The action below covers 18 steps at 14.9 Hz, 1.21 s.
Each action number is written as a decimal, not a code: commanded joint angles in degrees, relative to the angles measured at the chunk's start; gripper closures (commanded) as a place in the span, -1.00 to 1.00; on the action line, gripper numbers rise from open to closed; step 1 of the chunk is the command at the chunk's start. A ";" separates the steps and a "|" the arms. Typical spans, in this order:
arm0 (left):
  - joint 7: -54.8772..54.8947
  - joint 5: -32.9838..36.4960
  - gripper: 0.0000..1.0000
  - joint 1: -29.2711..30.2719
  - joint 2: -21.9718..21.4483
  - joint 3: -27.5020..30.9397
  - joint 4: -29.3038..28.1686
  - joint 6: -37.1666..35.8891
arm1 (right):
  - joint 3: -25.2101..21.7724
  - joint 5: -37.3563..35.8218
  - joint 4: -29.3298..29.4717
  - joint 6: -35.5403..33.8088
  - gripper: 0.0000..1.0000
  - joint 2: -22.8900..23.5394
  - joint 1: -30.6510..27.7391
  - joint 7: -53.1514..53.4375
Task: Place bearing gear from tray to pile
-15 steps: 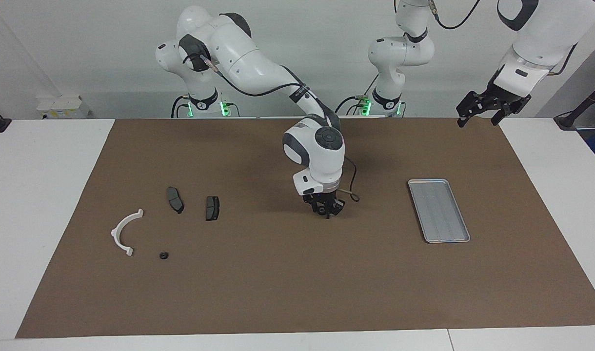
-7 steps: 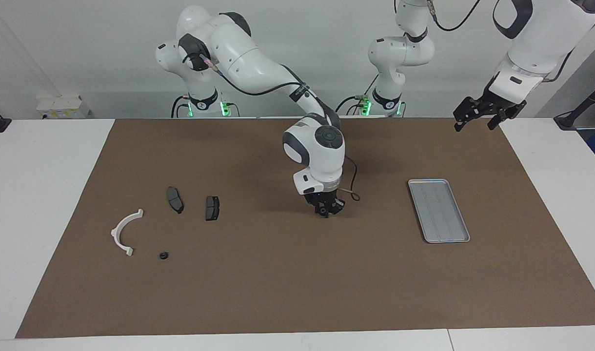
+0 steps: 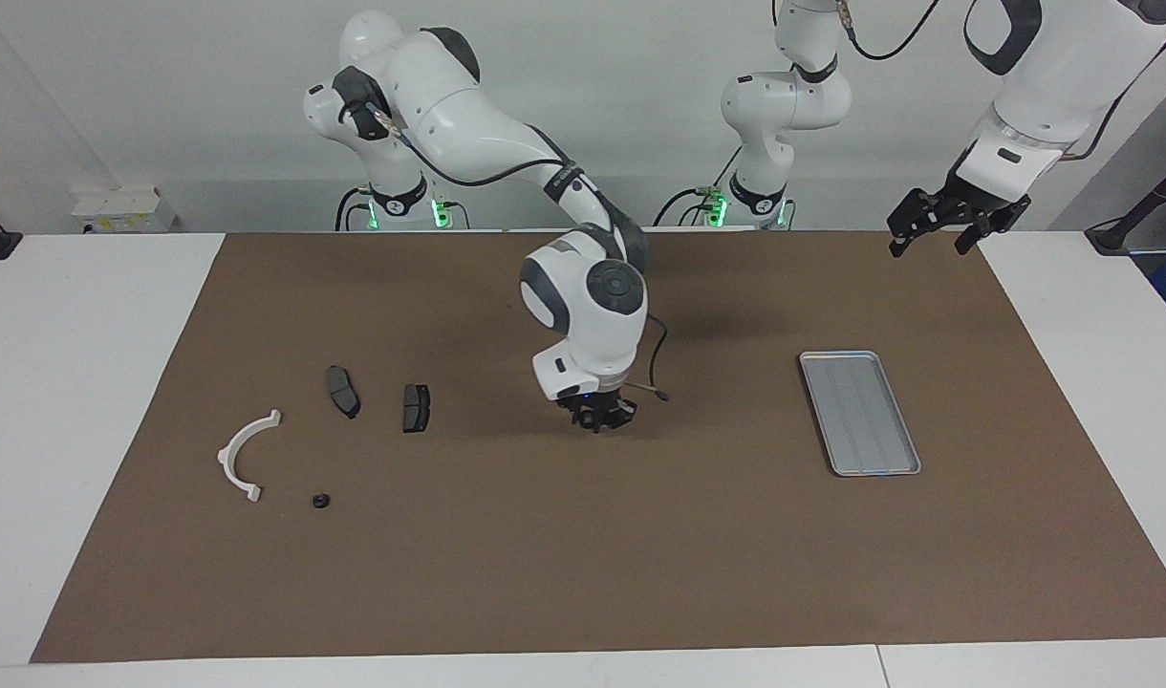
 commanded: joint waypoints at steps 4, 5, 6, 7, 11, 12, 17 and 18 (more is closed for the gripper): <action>0.72 0.71 -1.00 -0.34 -2.03 0.35 -2.65 1.52 | 1.15 -0.27 -9.62 7.05 1.00 -2.38 -10.21 -17.99; 0.72 0.71 -1.00 -0.34 -2.03 0.35 -2.65 1.08 | 1.15 -0.18 -13.13 10.99 1.00 -3.00 -11.27 -18.88; 0.72 0.71 -1.00 -0.34 -2.12 0.35 -2.65 0.73 | 1.15 -0.18 -16.04 14.95 1.00 -3.18 -11.97 -19.58; 0.72 0.71 -1.00 -0.34 -2.38 0.35 -2.83 0.29 | 1.06 -0.18 -18.07 17.95 1.00 -3.10 -12.24 -19.59; 0.72 0.71 -1.00 -0.34 -2.91 0.35 -3.80 -0.06 | 1.06 -0.18 -21.95 24.91 1.00 -2.57 -12.60 -19.59; 0.72 0.71 -1.00 -0.34 -2.91 0.35 -3.80 -0.15 | 1.06 -0.18 -22.31 25.27 1.00 -2.57 -12.60 -19.50; 0.72 0.71 -1.00 -0.52 -2.82 0.35 -3.71 -0.15 | 1.06 -0.27 -21.96 23.96 -1.00 -3.27 -11.72 -18.27; 0.63 0.71 -1.00 -0.52 -2.82 0.35 -3.71 -0.15 | 1.06 -0.27 -21.96 22.82 -1.00 -4.14 -11.63 -18.27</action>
